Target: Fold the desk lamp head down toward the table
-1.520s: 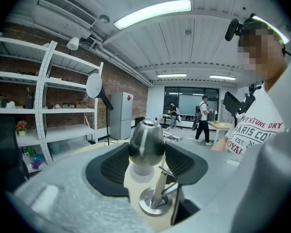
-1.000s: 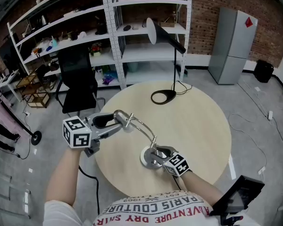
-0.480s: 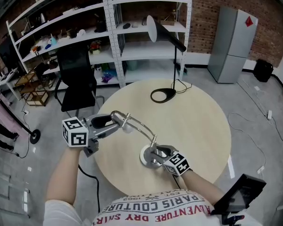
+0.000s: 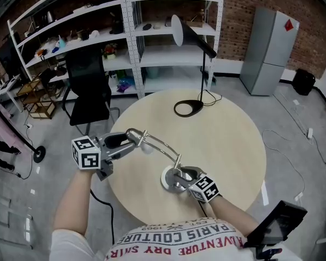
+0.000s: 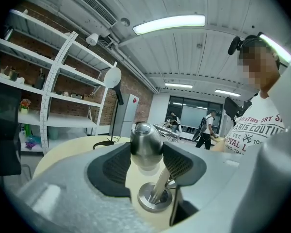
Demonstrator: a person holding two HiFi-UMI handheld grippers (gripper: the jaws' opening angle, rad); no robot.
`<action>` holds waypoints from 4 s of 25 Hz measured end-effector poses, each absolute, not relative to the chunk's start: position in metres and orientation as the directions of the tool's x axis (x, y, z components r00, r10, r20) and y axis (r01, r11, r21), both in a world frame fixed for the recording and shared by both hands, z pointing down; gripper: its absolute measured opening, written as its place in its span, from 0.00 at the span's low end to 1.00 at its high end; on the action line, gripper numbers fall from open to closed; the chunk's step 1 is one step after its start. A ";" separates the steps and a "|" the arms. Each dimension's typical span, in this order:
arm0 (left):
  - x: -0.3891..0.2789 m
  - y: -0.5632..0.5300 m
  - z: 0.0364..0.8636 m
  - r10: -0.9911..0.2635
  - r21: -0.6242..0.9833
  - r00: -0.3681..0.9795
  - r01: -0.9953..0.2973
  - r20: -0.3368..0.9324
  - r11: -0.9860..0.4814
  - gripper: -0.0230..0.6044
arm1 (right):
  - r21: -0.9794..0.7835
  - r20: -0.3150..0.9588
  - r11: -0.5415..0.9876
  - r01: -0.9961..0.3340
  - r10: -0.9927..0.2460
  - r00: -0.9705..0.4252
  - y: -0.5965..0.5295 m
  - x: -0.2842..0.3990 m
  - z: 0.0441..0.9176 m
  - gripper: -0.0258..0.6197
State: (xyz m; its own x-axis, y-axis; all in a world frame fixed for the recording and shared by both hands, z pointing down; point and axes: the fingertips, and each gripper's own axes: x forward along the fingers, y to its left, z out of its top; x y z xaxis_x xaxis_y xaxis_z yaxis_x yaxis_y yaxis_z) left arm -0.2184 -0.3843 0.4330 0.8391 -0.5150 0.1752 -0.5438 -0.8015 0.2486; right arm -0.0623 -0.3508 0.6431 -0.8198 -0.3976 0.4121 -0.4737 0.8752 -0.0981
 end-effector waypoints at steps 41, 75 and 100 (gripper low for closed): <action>-0.235 -0.385 0.493 -0.521 0.431 0.847 -0.511 0.106 -0.744 0.35 | -0.094 0.427 0.876 -0.473 -0.393 -0.814 -0.345 -0.057 0.639 0.28; -0.231 -0.388 0.537 -0.508 0.541 0.855 -0.477 0.103 -0.693 0.34 | -0.082 0.423 0.873 -0.482 -0.407 -0.809 -0.348 -0.054 0.629 0.28; -0.221 -0.379 0.592 -0.507 0.638 0.862 -0.407 0.031 -0.653 0.34 | -0.078 0.405 0.850 -0.521 -0.451 -0.796 -0.344 -0.057 0.640 0.28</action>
